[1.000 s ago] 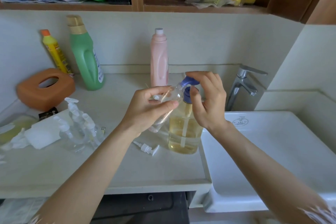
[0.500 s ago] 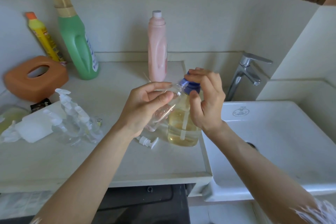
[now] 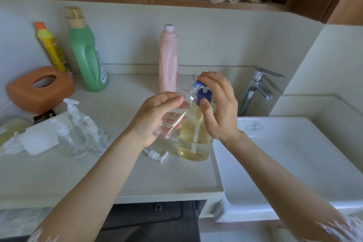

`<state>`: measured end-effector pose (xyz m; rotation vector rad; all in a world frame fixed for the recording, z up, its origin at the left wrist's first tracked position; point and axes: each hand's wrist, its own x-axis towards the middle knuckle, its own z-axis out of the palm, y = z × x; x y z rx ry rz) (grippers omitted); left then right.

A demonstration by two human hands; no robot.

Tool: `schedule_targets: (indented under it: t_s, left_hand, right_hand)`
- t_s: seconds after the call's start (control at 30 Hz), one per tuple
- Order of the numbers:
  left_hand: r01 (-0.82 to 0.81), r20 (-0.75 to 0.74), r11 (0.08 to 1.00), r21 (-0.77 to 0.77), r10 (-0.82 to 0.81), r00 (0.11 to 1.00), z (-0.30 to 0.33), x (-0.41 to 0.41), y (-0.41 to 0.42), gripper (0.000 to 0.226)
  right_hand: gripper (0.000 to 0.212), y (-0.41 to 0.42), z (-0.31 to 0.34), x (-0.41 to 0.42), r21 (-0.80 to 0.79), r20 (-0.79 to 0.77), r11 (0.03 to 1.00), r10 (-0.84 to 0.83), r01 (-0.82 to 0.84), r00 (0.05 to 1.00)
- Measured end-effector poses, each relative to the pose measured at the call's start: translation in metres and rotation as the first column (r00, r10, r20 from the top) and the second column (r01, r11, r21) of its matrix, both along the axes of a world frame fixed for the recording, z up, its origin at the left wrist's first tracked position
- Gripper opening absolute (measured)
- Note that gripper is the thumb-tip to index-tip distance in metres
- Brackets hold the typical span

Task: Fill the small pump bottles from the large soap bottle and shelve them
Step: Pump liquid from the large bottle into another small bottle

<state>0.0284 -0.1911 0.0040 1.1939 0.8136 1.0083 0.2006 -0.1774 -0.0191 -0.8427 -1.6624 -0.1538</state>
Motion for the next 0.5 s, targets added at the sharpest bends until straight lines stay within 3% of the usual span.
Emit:
schedule_targets:
  t_s: [0.17, 0.3, 0.37, 0.5]
  left_hand:
    - [-0.016, 0.025, 1.0, -0.027, 0.017, 1.0, -0.009, 0.001, 0.003, 0.026]
    - [-0.025, 0.043, 0.997, -0.069, 0.028, 0.999, -0.016, 0.002, 0.002, 0.026]
    - [-0.033, 0.057, 0.996, -0.086, 0.038, 0.998, -0.017, 0.003, 0.001, 0.025]
    - [-0.035, 0.066, 0.995, -0.096, 0.042, 0.997, -0.014, 0.004, -0.002, 0.029]
  right_hand:
    - [0.054, 0.007, -0.013, -0.006, 0.09, -0.099, 0.995, -0.028, 0.037, 0.995]
    - [0.033, 0.007, -0.014, -0.01, 0.084, -0.121, 0.982, -0.16, 0.171, 0.98]
    - [0.034, 0.007, -0.012, -0.01, 0.062, -0.12, 0.983, -0.166, 0.174, 0.979]
    - [0.062, 0.003, -0.007, -0.004, 0.031, -0.08, 0.995, -0.092, 0.095, 0.992]
